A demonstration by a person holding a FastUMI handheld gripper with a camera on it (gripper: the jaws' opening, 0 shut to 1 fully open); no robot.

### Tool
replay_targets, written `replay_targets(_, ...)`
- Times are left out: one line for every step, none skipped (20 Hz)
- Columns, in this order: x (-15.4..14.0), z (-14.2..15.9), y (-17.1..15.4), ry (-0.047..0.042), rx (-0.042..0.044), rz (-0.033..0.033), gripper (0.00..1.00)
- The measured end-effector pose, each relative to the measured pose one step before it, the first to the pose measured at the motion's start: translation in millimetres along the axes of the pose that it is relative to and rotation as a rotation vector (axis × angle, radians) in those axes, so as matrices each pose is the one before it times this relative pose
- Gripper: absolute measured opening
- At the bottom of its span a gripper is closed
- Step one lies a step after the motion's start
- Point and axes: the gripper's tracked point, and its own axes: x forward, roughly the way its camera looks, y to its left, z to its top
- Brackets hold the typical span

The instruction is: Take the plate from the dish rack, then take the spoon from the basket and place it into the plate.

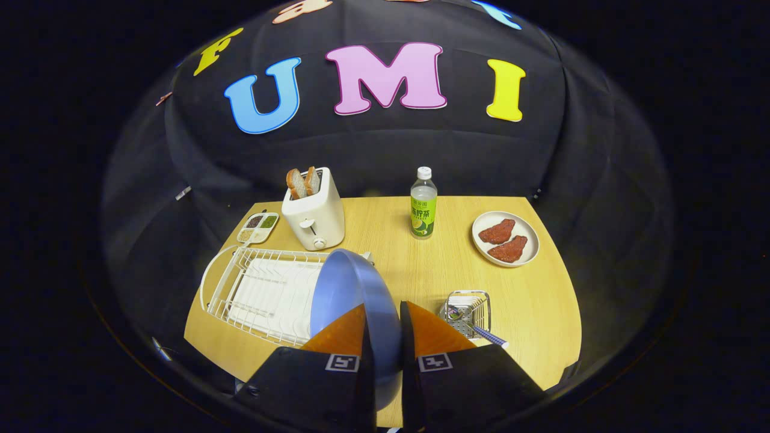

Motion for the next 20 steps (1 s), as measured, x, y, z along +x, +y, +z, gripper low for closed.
replay_targets(-4.9,-7.26,-5.53,0.00896,0.01728,0.02946,0.21)
replay_targets(-4.28,-7.34,-6.72,0.00835,0.01669,0.03395,0.21)
replay_targets(-4.18,-8.45,-10.48,0.01777,0.0201,0.0187,0.21)
replay_targets(-4.85,-11.28,-12.25,0.02105,0.01599,0.01536,0.2)
replay_targets(-2.99,-11.02,-10.79,0.02854,0.01732,0.00996,0.2)
replay_targets(-2.5,-14.01,-10.78,0.03822,0.02677,0.0043,0.2)
replay_targets(-2.21,-9.01,-7.49,0.02405,0.02359,0.01528,0.2)
replay_targets(0.28,-6.48,-6.38,0.01455,0.01826,0.01874,0.2)
replay_targets(-0.8,-7.67,-8.29,0.01262,0.00796,0.01132,0.2)
replay_targets(2.02,-9.13,-11.47,0.00774,-0.00573,0.00691,0.2)
replay_targets(0.89,-8.15,-10.54,0.00928,-0.01117,0.00509,0.21)
replay_targets(4.11,-7.94,-9.89,0.01327,-0.01138,0.00751,0.21)
replay_targets(5.17,-8.92,-8.4,0.01111,-0.01237,0.00856,0.2)
replay_targets(7.67,-7.77,-10.14,0.01008,-0.00354,0.00715,0.2)
replay_targets(6.64,-7.59,-8.55,0.01857,-0.00213,0.01606,0.2)
replay_targets(8.09,-4.59,-8.41,0.01082,0.00507,0.01283,0.2)
replay_targets(5.99,-3.78,-8.33,0.00639,0.0126,0.00738,0.21)
replay_targets(7.96,-0.17,-7.01,-0.00016,0.0109,0.00878,0.2)
replay_targets(7.3,-1.65,-6.54,0.00295,0.01463,0.00322,0.2)
replay_targets(5.02,-0.3,-6.46,0.00429,0.01523,-0.00386,0.21)
